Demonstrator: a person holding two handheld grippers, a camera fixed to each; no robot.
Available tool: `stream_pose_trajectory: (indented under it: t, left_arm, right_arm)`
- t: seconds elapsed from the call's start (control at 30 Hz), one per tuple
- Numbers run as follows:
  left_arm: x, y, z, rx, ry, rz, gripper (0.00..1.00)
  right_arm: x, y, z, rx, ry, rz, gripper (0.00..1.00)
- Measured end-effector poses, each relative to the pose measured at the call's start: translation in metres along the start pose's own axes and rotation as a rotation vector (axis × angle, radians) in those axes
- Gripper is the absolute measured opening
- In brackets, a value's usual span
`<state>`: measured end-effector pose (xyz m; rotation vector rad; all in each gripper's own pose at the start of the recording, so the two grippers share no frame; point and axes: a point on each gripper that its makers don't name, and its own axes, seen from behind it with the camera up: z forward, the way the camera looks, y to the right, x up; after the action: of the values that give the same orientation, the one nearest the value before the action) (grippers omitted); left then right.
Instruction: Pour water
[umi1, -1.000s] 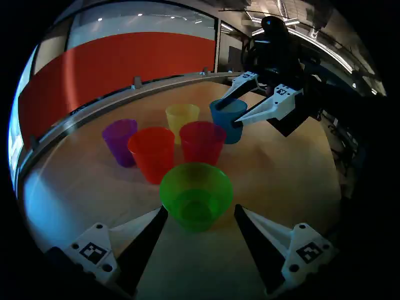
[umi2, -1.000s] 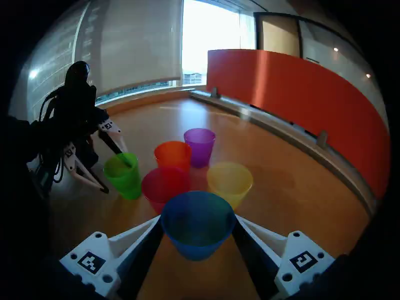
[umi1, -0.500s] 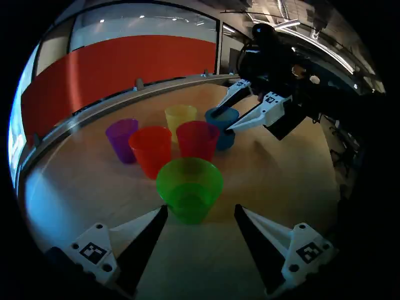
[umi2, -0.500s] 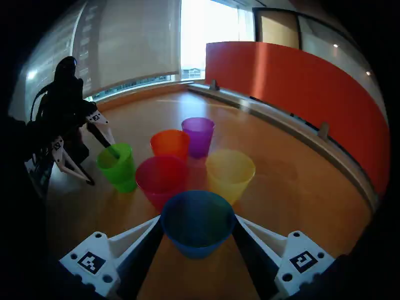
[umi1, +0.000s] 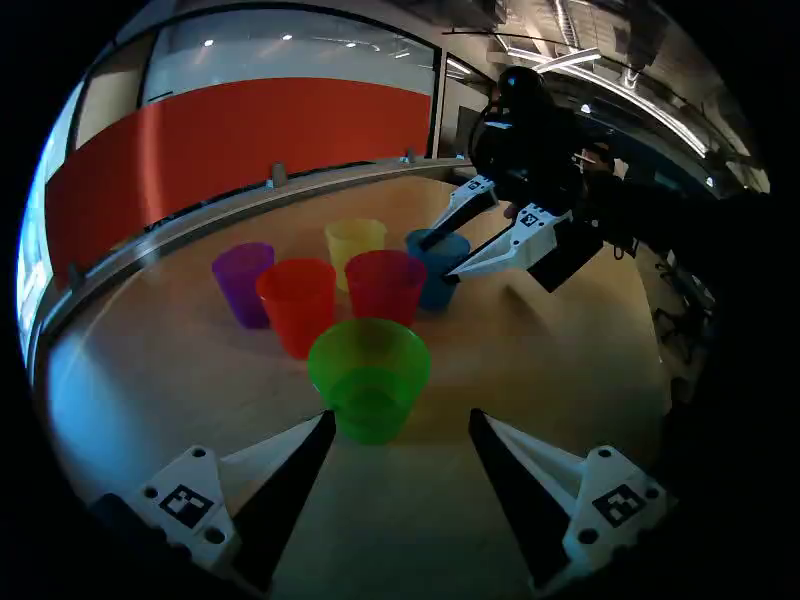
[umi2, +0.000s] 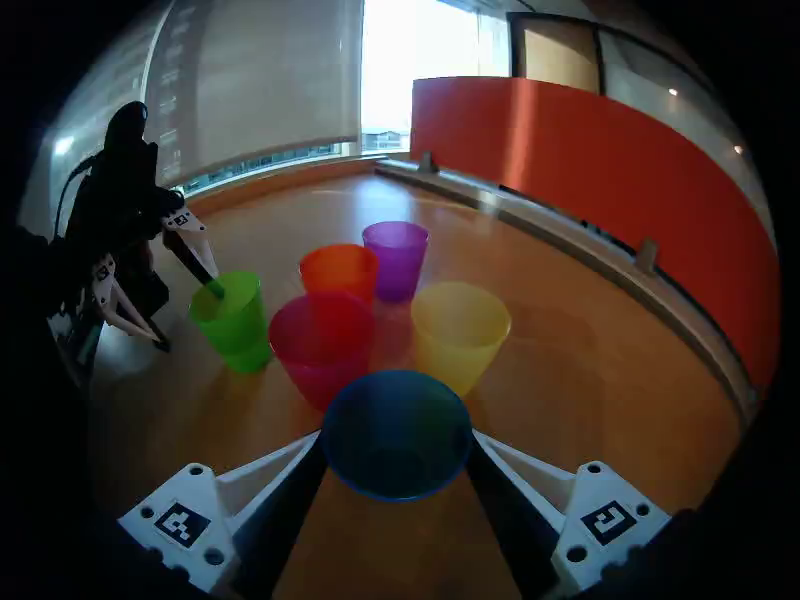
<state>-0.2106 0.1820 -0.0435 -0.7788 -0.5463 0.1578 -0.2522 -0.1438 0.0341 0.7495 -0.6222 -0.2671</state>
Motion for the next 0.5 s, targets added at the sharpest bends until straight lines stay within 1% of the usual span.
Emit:
stream_pose_trajectory:
  t: [0.1,0.27,0.5]
  left_arm:
    - [0.0,0.0,-0.002,-0.002,0.002,-0.002,0.99]
    - [0.001,0.0,-0.004,0.0,0.009,-0.007,0.99]
    - [0.001,-0.006,-0.013,0.028,0.016,-0.01,0.99]
  right_arm:
    - [0.0,0.0,0.0,-0.002,0.001,0.012,1.0]
    - [-0.001,0.001,-0.006,-0.002,0.005,0.031,1.0]
    - [-0.005,0.0,-0.022,-0.018,0.012,0.024,1.0]
